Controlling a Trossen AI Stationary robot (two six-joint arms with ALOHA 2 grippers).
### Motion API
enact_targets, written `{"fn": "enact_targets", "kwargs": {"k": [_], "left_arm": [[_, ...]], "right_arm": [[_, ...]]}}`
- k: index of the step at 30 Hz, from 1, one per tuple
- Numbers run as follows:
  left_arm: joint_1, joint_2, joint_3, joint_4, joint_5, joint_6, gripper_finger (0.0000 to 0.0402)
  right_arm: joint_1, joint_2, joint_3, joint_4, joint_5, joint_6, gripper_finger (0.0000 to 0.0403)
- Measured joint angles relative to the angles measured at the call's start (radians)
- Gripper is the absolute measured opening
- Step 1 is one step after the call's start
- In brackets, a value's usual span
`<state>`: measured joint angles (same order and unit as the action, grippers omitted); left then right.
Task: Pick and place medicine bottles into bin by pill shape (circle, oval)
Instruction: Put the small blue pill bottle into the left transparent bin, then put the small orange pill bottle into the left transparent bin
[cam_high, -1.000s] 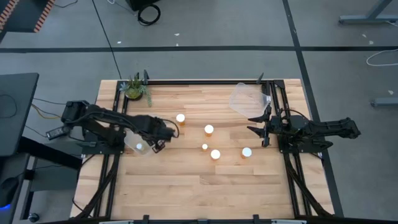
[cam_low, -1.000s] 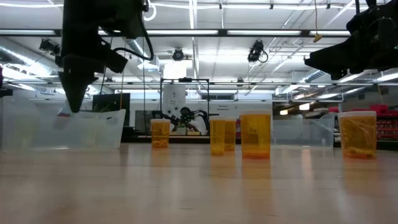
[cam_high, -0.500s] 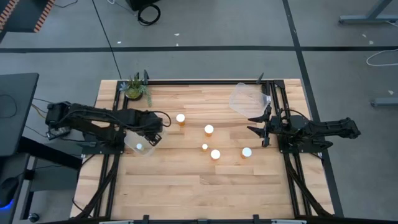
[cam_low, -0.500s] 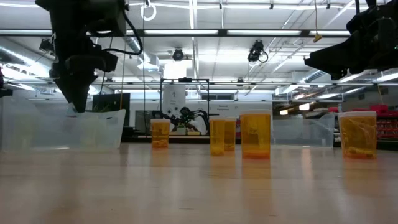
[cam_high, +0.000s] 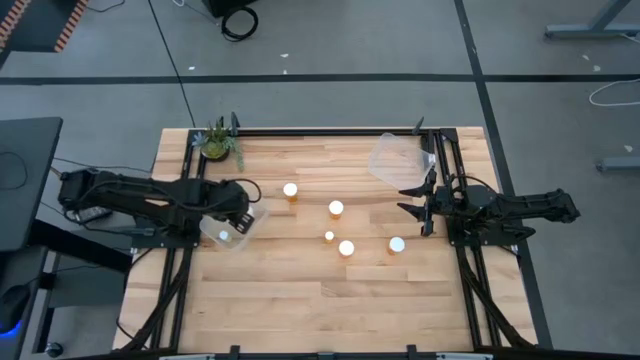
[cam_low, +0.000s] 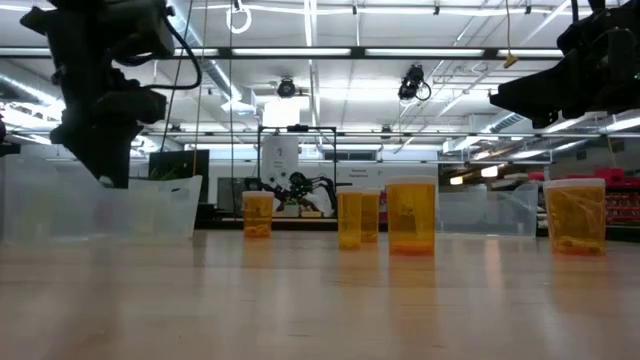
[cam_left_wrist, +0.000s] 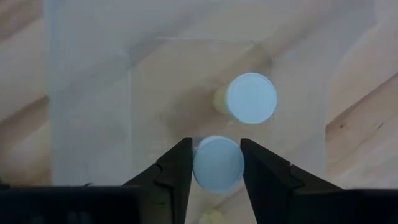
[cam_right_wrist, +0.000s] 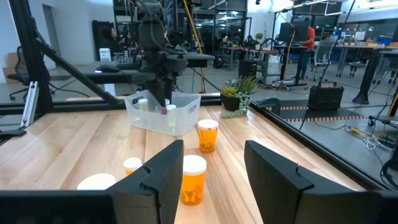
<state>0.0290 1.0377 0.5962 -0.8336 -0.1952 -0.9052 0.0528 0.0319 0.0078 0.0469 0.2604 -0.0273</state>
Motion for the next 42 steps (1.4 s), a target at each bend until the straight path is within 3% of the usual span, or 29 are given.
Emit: {"fn": "enact_targets", "kwargs": {"k": [12, 26, 37, 42], "left_arm": [[0.0, 0.0, -0.017, 0.017, 0.026, -0.001, 0.0138], [0.0, 0.0, -0.016, -0.038, 0.029, 0.0, 0.022], [0.0, 0.0, 0.143, -0.107, 0.005, 0.038, 0.0227], [0.0, 0.002, 0.183, 0.013, -0.007, 0.076, 0.0225]], "right_arm": [[0.0, 0.0, 0.0, 0.0, 0.0, 0.0, 0.0178], [0.0, 0.0, 0.0, 0.0, 0.0, 0.0, 0.0178], [0.0, 0.0, 0.0, 0.0, 0.0, 0.0, 0.0178], [0.0, 0.0, 0.0, 0.0, 0.0, 0.0, 0.0178]]}}
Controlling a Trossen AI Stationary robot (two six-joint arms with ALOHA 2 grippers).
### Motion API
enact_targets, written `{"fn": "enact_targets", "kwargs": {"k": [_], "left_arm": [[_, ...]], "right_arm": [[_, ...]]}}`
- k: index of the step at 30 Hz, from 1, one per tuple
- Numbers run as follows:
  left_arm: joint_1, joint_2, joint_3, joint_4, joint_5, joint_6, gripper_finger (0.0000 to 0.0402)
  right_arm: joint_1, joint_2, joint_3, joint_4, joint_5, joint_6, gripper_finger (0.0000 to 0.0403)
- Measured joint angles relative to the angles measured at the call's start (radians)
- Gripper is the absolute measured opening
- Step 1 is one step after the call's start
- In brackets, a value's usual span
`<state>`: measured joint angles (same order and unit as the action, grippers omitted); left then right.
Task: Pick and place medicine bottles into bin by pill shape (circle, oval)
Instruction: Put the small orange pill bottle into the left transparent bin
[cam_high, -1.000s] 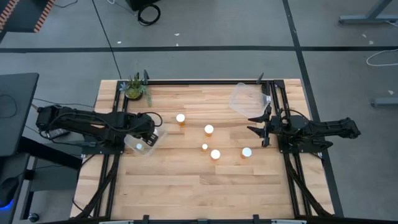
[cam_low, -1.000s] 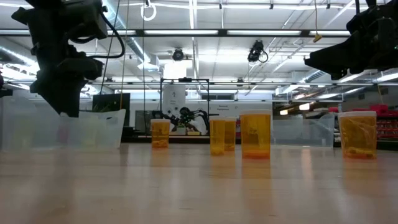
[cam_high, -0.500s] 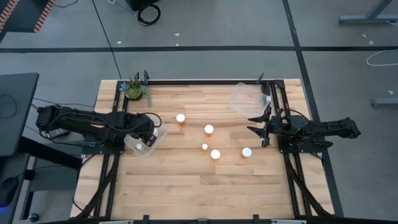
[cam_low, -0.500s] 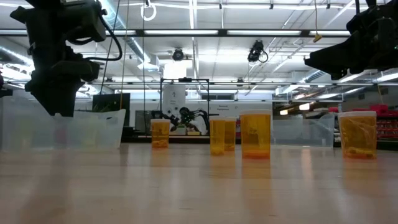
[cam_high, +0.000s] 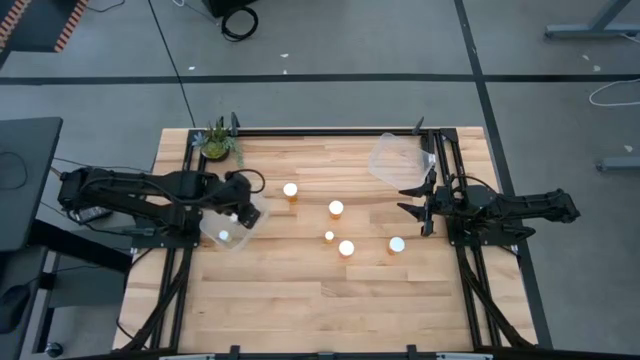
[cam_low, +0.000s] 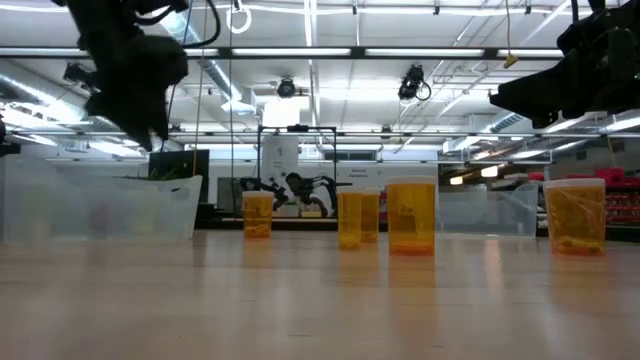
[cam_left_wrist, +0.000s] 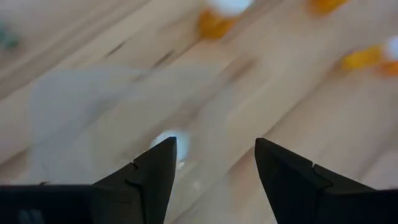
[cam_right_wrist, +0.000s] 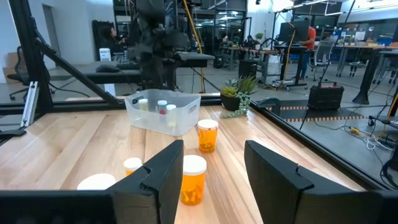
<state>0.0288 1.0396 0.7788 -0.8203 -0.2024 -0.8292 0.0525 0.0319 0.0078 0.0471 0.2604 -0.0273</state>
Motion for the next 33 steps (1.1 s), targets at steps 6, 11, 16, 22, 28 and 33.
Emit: {"fn": "enact_targets", "kwargs": {"k": [6, 11, 16, 22, 28, 33], "left_arm": [[-0.031, 0.108, 0.015, 0.23, 0.001, 0.085, 0.0214], [-0.049, 0.26, 0.109, 0.235, 0.002, 0.141, 0.0214], [-0.076, 0.409, 0.233, 0.242, 0.005, 0.243, 0.0215], [-0.09, 0.563, 0.362, 0.242, 0.004, 0.292, 0.0217], [-0.106, 0.707, 0.463, 0.24, 0.02, 0.341, 0.0218], [-0.107, 0.791, 0.528, 0.247, 0.098, 0.333, 0.0226]], "right_arm": [[0.0, 0.0, 0.0, 0.0, 0.0, 0.0, 0.0178], [0.0, 0.0, 0.0, 0.0, 0.0, 0.0, 0.0178], [0.0, 0.0, 0.0, 0.0, 0.0, 0.0, 0.0178], [0.0, 0.0, 0.0, 0.0, 0.0, 0.0, 0.0178], [0.0, 0.0, 0.0, 0.0, 0.0, 0.0, 0.0178], [0.0, 0.0, 0.0, 0.0, 0.0, 0.0, 0.0178]]}}
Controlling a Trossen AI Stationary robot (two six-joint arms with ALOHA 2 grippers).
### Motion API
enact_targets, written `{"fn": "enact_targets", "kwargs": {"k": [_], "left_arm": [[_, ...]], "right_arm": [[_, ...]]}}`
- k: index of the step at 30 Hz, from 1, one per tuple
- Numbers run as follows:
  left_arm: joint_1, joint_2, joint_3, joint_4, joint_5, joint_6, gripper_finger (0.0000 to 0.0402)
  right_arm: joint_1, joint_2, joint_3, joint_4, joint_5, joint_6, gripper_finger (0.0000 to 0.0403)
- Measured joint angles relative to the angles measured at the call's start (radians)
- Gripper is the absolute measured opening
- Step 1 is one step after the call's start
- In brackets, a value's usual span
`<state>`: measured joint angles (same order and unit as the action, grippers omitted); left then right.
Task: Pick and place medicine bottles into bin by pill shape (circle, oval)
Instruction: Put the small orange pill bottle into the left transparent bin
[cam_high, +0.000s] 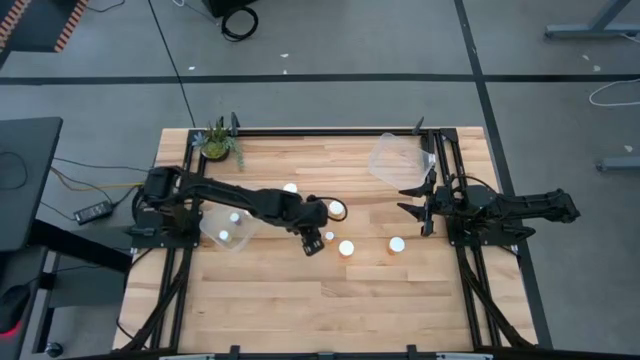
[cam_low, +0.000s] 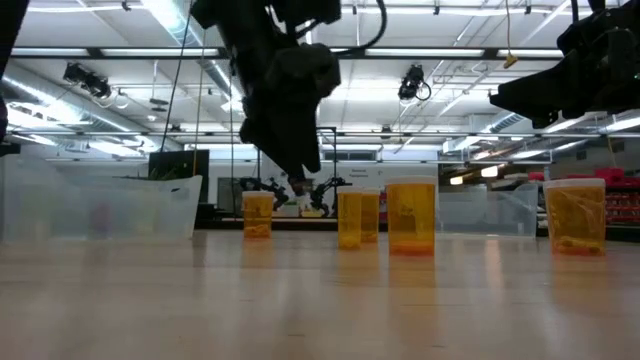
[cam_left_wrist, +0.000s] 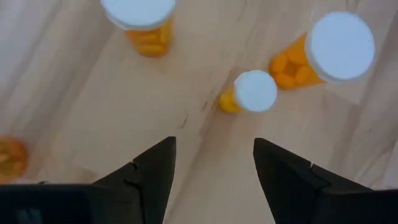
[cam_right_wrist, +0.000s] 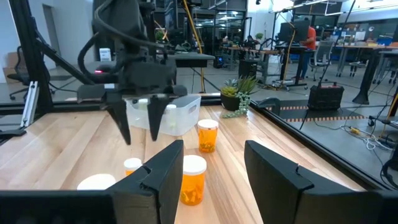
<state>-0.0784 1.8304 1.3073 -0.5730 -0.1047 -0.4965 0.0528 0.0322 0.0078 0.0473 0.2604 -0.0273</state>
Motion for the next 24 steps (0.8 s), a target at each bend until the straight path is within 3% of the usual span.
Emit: {"fn": "enact_targets", "kwargs": {"k": [12, 20, 24], "left_arm": [[-0.023, 0.087, 0.041, 0.068, 0.021, 0.058, 0.0251], [-0.051, 0.102, 0.041, 0.13, -0.104, 0.224, 0.0252], [-0.057, 0.102, 0.04, 0.149, -0.109, 0.239, 0.025]], "right_arm": [[0.0, 0.004, 0.0, 0.001, 0.0, 0.0, 0.0178], [0.0, 0.023, 0.0, 0.002, -0.002, 0.0, 0.0178], [0.0, 0.029, 0.0, 0.002, -0.001, 0.0, 0.0178]]}}
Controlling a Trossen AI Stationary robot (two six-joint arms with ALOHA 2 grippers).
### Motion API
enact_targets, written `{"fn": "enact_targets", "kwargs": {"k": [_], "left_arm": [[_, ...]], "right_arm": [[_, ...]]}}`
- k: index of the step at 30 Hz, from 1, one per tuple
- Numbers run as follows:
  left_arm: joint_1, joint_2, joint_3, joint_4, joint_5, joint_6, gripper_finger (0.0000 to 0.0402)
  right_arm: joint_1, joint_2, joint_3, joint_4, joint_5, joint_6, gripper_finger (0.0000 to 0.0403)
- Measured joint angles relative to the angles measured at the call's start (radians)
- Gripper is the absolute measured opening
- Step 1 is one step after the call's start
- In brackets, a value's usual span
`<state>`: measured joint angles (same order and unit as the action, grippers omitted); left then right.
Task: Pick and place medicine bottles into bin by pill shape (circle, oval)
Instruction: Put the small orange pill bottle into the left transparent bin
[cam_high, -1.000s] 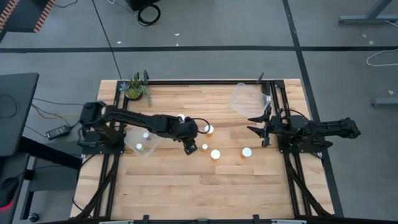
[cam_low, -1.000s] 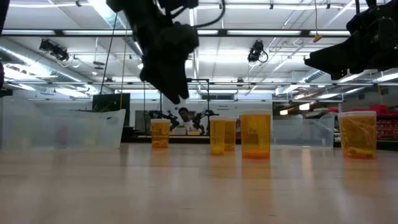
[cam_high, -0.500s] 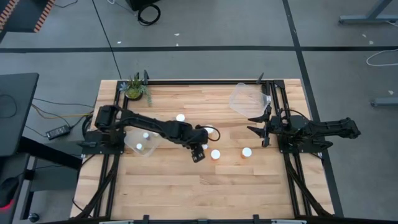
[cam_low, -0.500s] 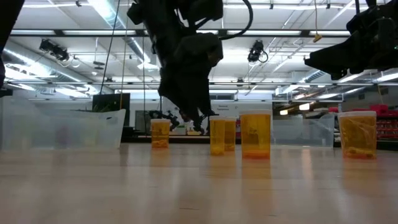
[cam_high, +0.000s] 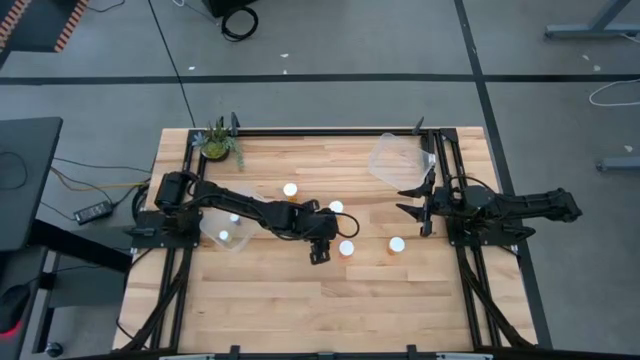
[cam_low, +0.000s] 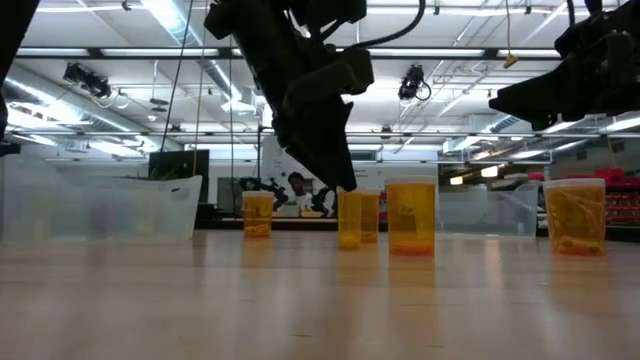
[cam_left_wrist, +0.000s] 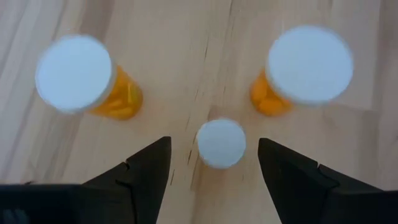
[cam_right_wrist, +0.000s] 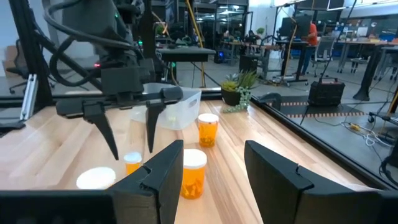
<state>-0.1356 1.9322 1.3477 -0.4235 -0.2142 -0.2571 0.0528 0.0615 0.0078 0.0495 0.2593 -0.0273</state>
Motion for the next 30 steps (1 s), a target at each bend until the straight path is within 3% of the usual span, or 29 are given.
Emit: {"fn": "enact_targets", "kwargs": {"k": [30], "left_arm": [[-0.004, 0.054, -0.001, 0.063, 0.001, -0.001, 0.0183]], "right_arm": [[0.0, 0.013, 0.0, -0.001, 0.001, 0.0, 0.0178]]}}
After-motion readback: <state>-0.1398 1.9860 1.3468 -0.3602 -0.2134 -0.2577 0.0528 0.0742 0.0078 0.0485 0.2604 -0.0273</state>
